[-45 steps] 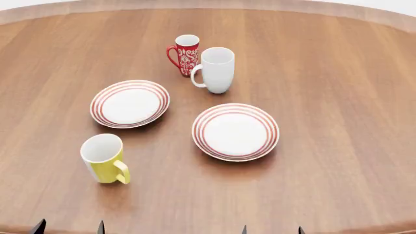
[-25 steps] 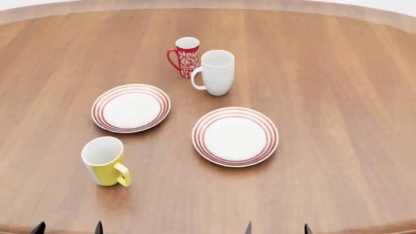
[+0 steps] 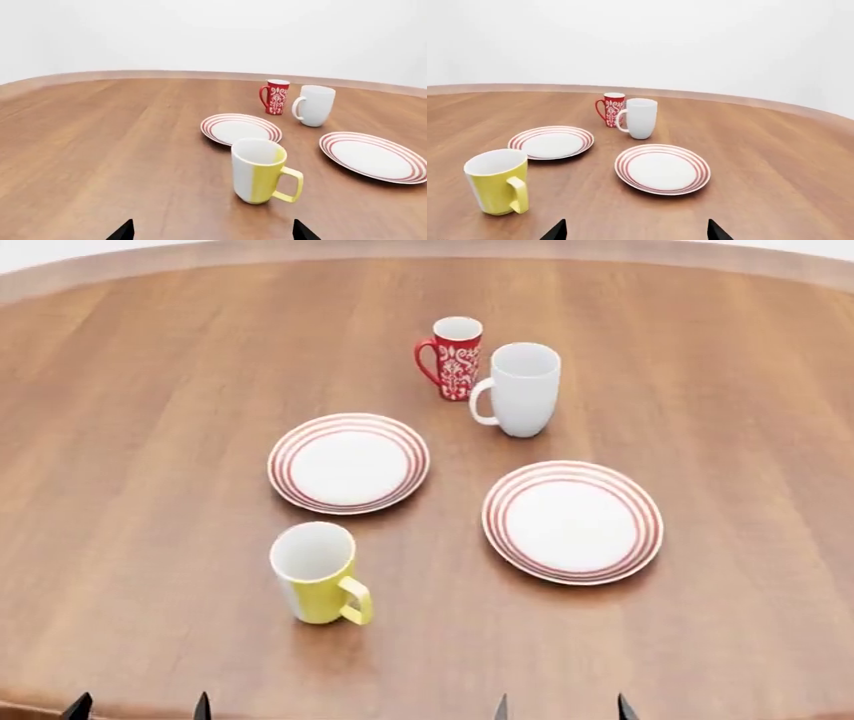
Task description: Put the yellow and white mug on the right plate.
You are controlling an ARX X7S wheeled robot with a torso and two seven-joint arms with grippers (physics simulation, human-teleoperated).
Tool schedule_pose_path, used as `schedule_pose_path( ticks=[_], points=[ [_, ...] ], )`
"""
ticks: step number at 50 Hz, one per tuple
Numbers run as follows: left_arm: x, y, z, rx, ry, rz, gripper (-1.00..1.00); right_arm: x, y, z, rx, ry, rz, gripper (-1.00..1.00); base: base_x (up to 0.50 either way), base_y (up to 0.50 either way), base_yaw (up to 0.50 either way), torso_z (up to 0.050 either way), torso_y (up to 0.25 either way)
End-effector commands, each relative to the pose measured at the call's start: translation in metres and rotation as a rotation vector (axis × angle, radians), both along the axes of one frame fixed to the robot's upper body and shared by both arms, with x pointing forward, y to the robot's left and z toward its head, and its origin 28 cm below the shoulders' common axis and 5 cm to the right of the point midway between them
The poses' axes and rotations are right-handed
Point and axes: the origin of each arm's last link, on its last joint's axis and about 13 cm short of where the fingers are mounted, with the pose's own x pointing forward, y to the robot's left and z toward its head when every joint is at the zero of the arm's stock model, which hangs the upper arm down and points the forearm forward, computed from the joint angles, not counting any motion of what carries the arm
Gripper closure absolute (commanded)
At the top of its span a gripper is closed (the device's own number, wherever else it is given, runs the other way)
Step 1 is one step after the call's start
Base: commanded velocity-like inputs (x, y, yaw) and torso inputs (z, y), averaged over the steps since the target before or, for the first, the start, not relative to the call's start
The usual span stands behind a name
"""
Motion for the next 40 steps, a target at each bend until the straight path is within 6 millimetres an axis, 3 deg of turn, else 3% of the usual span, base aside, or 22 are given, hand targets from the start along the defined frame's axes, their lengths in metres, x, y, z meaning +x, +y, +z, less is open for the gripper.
schedule_pose_path(
  ticks=[1,13,40],
  points=[
    [-0.0007,0.0000,0.0004,0.007,-0.002,-0.002,-1.00,-0.0008,0.0010,0.0000,-0.015,-0.002,0.010,-1.00,0.00,0.50,0.00,0.000,0.000],
    [-0.0005,0.0001,0.0006,0.007,-0.002,0.000,-1.00,-0.0002,0.0021,-0.0019,-0.054,-0.002,0.004,-1.00,0.00,0.47,0.00,0.000,0.000],
    [-0.0004,0.0000,-0.0006,0.011,0.002,-0.008,-1.00,0.0021,0.0006,-0.0027,-0.092,0.021,-0.009,-1.00,0.01,0.00,0.00,0.000,0.000]
  ],
)
